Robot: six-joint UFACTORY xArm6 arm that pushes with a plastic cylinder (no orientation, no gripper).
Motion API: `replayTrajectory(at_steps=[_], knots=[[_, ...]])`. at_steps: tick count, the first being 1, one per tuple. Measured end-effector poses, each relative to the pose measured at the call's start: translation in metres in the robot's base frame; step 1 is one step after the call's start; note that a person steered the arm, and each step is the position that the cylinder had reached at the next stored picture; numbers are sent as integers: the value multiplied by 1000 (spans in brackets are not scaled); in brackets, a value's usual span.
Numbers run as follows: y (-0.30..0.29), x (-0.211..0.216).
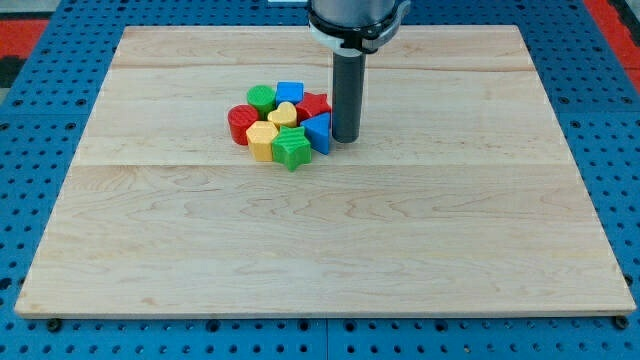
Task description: Separate blue triangle from group of blocks
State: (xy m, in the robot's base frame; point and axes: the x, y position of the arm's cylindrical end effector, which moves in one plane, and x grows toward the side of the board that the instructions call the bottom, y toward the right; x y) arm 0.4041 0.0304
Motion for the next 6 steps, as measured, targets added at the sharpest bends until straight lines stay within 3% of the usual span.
replayTrajectory(at_steps=[6], knots=[[-2, 19]])
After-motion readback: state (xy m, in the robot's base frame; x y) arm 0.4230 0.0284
